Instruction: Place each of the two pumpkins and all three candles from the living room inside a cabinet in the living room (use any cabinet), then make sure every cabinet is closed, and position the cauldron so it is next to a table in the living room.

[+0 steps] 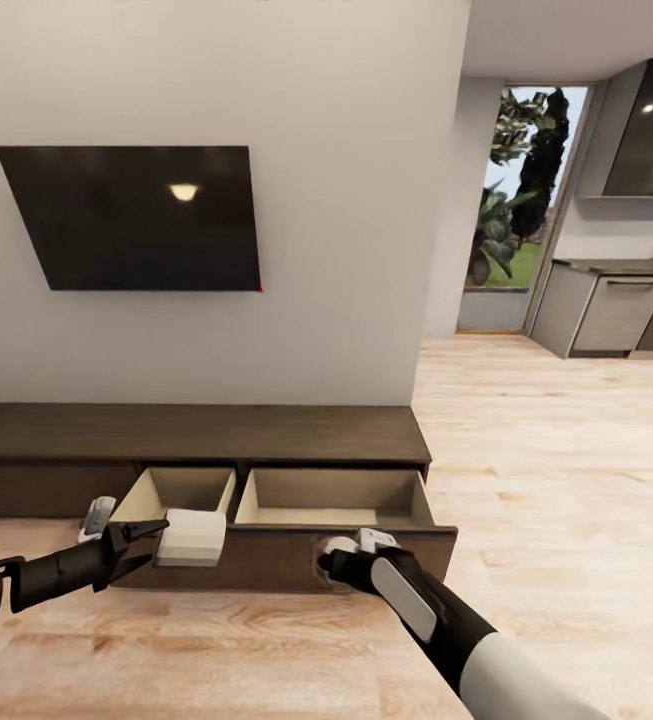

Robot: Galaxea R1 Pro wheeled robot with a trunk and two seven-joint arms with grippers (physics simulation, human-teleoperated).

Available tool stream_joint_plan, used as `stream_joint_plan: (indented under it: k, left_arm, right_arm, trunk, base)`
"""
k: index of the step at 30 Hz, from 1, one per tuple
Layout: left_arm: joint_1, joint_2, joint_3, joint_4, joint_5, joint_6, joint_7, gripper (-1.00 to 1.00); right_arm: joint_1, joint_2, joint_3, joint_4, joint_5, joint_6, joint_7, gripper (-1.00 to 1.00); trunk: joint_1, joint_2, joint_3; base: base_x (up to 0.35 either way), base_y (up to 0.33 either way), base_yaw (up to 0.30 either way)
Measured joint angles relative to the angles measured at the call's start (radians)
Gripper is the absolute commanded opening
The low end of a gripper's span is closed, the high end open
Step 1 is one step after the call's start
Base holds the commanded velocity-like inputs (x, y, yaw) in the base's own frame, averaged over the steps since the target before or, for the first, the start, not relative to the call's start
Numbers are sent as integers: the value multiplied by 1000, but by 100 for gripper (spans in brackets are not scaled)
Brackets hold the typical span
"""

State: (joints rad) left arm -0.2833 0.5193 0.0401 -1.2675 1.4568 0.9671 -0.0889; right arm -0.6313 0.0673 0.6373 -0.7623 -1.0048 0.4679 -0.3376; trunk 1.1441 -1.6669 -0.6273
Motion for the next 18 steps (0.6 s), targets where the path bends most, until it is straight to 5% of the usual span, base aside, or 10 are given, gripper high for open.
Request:
stream_joint_plan:
  k: [5,9,13,18]
  left_arm:
    - [0,-6,0,-8,-82,-1,3,-100]
    - [-7,-49,0,-12,-158,-2,4,-100]
    - [-11,-75,3,-16,-247,-2,30,-100]
    - [-12,-104,4,-42,-274,-4,112,-100]
  right_arm:
    - [7,-33,-11,-283,3,92,-95,-100]
    - [10,-57,-16,-445,-24,108,-251,-100]
    - [11,-62,-16,-519,-66,111,-345,-100]
    - [11,-63,-16,-532,-79,112,-367,-100]
  trunk:
    - [-19,35,16]
    - [-35,63,28]
    - [-50,91,41]
    - [-69,126,56]
  base:
    - [0,0,0]
    - [0,0,0]
    - [0,0,0]
    - [0,0,0]
